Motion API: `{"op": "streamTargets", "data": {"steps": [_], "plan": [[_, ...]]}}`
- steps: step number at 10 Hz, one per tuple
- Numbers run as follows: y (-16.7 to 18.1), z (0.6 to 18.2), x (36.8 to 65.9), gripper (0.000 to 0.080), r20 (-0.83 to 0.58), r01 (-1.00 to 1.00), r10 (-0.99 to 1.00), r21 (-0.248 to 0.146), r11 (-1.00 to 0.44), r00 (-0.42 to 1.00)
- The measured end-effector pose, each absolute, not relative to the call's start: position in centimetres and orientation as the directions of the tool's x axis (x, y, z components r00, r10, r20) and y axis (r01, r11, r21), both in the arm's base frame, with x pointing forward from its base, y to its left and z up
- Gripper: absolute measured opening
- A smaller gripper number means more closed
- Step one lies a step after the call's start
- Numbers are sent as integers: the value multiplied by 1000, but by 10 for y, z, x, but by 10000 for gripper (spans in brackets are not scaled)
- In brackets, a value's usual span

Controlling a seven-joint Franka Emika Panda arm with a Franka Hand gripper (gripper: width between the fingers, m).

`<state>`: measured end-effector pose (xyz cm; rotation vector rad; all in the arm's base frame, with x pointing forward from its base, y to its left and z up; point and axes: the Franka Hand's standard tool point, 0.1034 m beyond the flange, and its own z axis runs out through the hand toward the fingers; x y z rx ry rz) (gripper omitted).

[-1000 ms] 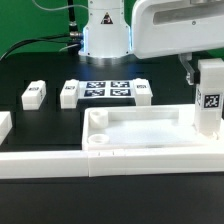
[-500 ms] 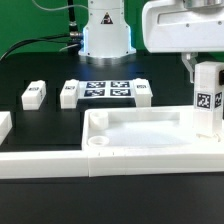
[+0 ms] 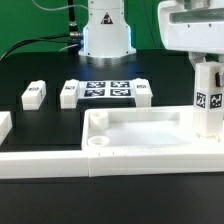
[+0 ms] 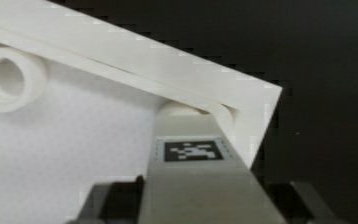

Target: Assemble desk

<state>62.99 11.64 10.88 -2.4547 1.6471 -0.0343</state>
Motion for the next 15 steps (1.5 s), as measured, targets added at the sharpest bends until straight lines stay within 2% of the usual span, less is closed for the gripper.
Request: {"op": "streamTargets", "data": {"steps": [1, 2, 3, 4, 5, 8, 10, 11, 12, 14, 15], "plan": [[115, 109, 630, 300, -69, -876, -882, -168, -451, 467], [112, 110, 629, 474, -45, -769, -773, -162, -619, 632], [112, 110, 630, 609, -28, -619, -623, -154, -770, 782], [117, 111, 630, 637, -19, -563, -567, -155, -812, 823], [124, 112, 627, 637, -7, -530, -536, -160, -833, 844], [120, 111, 627, 649, 37, -273, -282, -154, -950, 959], [115, 113, 634, 649, 85, 114, 106, -96, -989, 991], [113, 112, 636, 649, 86, 197, 190, -89, -976, 978], [114, 111, 636, 649, 83, 166, 159, -94, -982, 984], [114, 111, 636, 384, 82, 154, 147, -96, -983, 986], [112, 111, 636, 294, 75, 79, 72, -100, -992, 995]]}}
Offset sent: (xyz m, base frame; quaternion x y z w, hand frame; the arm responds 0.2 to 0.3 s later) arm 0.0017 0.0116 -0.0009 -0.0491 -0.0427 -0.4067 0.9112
